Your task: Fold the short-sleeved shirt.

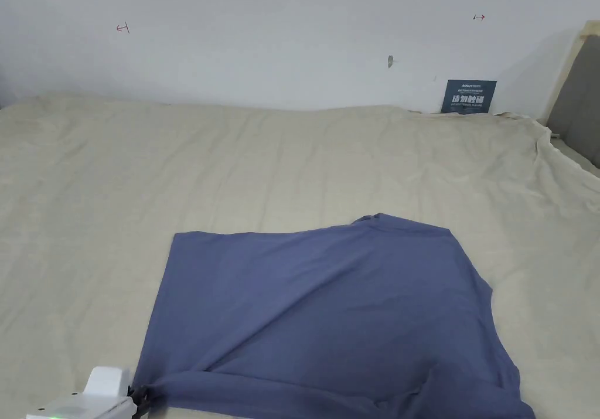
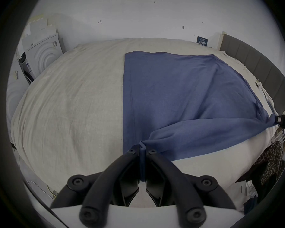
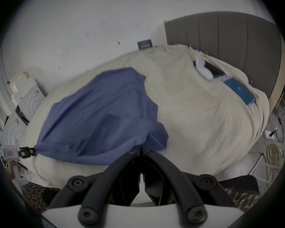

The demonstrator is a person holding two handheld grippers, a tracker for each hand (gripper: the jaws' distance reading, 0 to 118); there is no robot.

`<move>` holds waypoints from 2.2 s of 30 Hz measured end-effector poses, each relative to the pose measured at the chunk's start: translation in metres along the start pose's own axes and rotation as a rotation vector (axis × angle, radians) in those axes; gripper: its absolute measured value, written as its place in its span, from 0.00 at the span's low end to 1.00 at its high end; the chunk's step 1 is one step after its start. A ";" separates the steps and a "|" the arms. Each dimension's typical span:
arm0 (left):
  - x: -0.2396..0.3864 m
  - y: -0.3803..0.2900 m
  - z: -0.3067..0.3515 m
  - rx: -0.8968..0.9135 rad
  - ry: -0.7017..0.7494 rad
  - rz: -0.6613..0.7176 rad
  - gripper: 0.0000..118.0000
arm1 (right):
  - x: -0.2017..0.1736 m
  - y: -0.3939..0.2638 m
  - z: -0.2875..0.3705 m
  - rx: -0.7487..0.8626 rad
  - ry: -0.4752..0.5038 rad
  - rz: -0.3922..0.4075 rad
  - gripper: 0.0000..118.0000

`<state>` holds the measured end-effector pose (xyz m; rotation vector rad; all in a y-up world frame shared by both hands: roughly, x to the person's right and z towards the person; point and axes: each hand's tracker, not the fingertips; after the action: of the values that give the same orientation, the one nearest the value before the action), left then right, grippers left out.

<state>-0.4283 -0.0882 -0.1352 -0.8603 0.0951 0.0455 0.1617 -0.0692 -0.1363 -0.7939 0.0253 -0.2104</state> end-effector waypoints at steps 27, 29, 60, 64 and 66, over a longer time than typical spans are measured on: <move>0.046 0.100 0.140 0.503 0.122 0.133 0.66 | -0.082 0.129 0.108 0.499 0.033 0.207 0.66; 0.051 0.098 0.144 0.536 0.117 0.125 0.37 | -0.088 0.128 0.109 0.515 0.026 0.230 0.37; 0.017 0.039 0.063 -0.004 0.033 0.276 0.80 | -0.082 0.104 0.104 0.462 0.030 0.225 0.00; 0.018 0.030 0.041 -0.067 0.064 0.239 0.79 | -0.077 0.102 0.103 0.445 0.023 0.222 0.00; 0.019 0.028 0.029 -0.097 0.089 0.221 0.78 | -0.075 0.101 0.103 0.440 0.020 0.218 0.00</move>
<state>-0.4095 -0.0477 -0.1391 -0.9455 0.2733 0.2203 0.1169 0.0870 -0.1405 -0.3463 0.0811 -0.0132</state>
